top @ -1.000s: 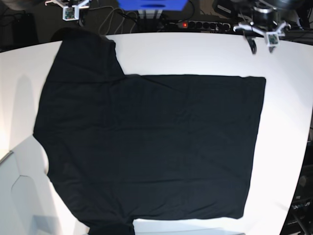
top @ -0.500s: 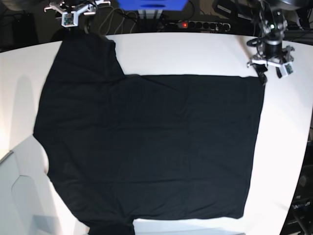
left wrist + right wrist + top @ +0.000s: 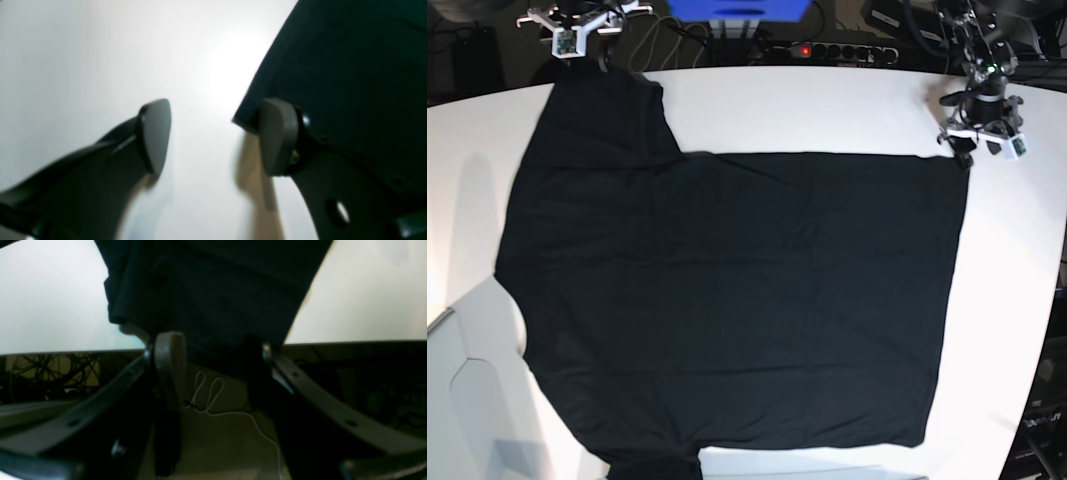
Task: Fold the T-shirt properly
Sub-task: 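Lower the left gripper onto the shirt hem corner and pinch it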
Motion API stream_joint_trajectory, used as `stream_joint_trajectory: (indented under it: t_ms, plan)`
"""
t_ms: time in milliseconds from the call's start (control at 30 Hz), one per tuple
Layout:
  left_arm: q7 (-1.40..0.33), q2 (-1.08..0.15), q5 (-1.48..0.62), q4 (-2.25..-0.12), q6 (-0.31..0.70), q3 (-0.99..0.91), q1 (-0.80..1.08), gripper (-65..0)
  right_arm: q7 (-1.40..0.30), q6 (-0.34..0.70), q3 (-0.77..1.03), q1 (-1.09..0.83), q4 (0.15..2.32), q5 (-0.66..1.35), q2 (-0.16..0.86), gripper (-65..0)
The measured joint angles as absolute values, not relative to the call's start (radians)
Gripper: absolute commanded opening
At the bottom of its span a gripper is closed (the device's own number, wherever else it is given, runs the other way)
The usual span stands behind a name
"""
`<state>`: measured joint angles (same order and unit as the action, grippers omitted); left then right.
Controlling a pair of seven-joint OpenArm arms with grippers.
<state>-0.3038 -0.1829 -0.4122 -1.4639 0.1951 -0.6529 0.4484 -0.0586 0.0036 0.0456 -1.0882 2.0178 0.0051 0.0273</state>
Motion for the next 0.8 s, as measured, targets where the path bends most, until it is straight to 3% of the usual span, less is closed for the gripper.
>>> stream_joint_trajectory:
  t_ms: [433, 667, 800]
  plan:
    - [-0.295, -0.182, -0.331, -1.464, 0.196, -0.612, 0.432, -25.3, -0.117, 0.004, 0.046, -1.062, 2.018, 0.005, 0.027, -35.8]
    - [-0.292, -0.180, -0.322, -1.464, 0.195, -0.612, 0.432, -41.3, -0.116, 0.004, 0.046, -1.062, 2.018, 0.005, 0.027, -35.8]
    - [-0.302, -0.180, -0.322, -1.462, 0.195, -0.612, 0.421, -41.4, -0.116, 0.004, 0.046, -1.062, 2.018, 0.005, 0.027, -35.8]
